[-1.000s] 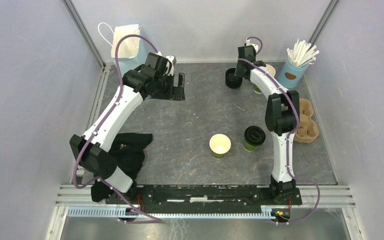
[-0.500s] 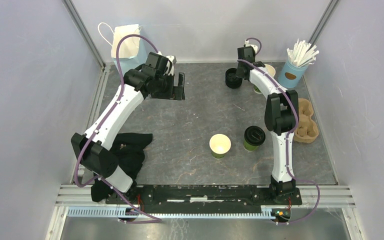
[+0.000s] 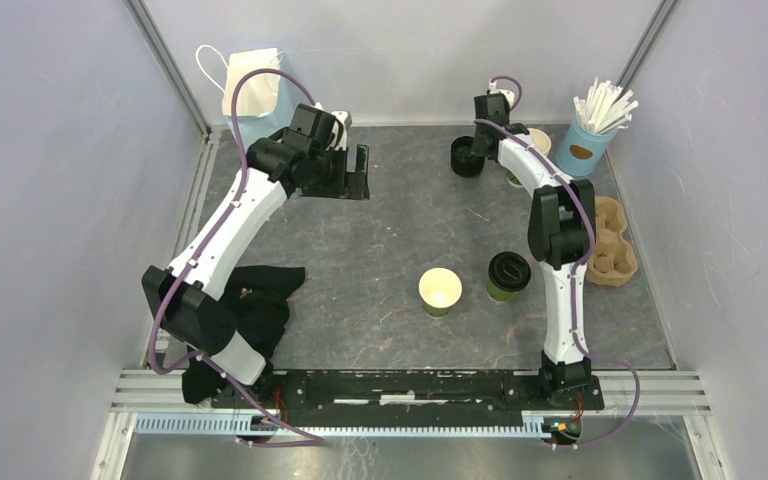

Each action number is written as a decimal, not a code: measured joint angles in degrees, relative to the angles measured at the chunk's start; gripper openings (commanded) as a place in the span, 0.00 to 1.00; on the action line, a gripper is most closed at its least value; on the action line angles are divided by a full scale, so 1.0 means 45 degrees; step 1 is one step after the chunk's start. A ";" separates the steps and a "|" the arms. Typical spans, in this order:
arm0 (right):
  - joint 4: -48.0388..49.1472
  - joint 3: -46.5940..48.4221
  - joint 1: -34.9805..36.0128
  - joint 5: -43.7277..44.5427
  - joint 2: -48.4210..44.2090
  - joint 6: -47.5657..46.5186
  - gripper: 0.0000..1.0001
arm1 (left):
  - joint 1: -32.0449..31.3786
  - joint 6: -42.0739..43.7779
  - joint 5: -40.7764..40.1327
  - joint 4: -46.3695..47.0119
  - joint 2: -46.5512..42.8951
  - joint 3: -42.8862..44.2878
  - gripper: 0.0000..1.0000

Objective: Pack the takeout coffee

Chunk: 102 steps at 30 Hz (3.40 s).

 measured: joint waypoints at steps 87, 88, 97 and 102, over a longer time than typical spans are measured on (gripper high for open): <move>0.0869 0.0306 0.0277 -0.3963 0.0000 -0.3842 0.46 | 0.0058 0.0005 0.0461 0.0063 0.0000 0.0000 1.00; 0.0865 0.0306 0.0282 -0.3993 0.0039 -0.3852 0.45 | 0.0058 0.0005 0.0457 0.0063 0.0000 0.0000 1.00; 0.0874 0.0306 0.0427 -0.4104 0.0359 -0.3857 0.36 | 0.0131 0.0005 0.0457 0.0063 0.0000 0.0000 1.00; 0.0865 0.0306 0.0457 -0.4085 0.0452 -0.3852 0.30 | 0.0165 0.0005 0.0452 0.0063 0.0000 0.0000 1.00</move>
